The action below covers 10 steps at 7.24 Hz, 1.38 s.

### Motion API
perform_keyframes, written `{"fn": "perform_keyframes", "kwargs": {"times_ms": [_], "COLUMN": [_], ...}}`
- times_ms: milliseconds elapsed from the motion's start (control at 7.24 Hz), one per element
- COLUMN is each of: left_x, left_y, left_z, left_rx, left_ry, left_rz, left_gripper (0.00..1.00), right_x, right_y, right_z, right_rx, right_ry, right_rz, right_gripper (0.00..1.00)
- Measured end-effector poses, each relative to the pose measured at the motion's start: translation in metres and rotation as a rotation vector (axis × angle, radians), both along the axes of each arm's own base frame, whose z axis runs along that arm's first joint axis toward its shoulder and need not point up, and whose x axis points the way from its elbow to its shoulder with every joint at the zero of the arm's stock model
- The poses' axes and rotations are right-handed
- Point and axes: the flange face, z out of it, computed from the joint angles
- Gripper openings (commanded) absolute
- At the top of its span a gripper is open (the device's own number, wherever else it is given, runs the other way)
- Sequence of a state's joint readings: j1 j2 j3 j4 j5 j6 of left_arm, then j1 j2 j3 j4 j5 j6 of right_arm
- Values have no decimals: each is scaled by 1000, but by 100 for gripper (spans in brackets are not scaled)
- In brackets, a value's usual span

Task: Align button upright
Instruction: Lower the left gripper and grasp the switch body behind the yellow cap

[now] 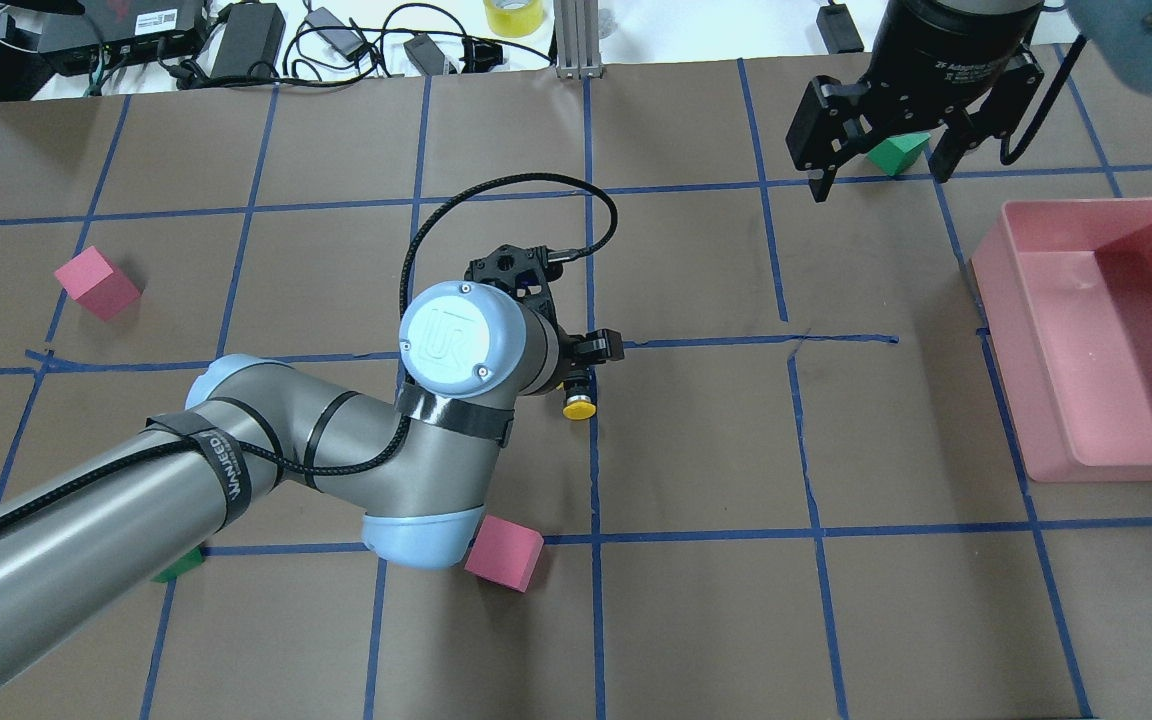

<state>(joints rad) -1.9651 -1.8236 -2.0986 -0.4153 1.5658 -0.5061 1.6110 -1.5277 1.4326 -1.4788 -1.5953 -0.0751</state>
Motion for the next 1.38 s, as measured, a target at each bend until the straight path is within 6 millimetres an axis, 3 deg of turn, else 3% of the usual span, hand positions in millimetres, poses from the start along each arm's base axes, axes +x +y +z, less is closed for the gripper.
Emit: {"fn": "perform_keyframes", "kwargs": {"times_ms": [414, 691, 967, 1105, 1243, 1382], "left_x": [-8, -12, -17, -18, -19, -19], "left_y": [-1, -1, -1, -2, -2, -2], "left_z": [-51, -69, -72, -71, -71, -71], "left_rx": [91, 119, 123, 123, 124, 127], "left_ry": [-31, -38, -34, -30, -27, -24], "left_rz": [3, 6, 3, 1, 1, 1], "left_gripper": [100, 92, 50, 21, 0, 0], "right_x": [0, 0, 0, 0, 0, -1], "right_y": [0, 0, 1, 1, 1, 1], "right_z": [-1, -1, -2, -2, -3, -3], "right_rx": [2, 5, 8, 9, 9, 9], "right_ry": [0, 1, 1, 2, 2, 2], "right_rz": [0, 0, 1, 1, 1, 1], "right_gripper": [100, 100, 100, 100, 100, 100]}}
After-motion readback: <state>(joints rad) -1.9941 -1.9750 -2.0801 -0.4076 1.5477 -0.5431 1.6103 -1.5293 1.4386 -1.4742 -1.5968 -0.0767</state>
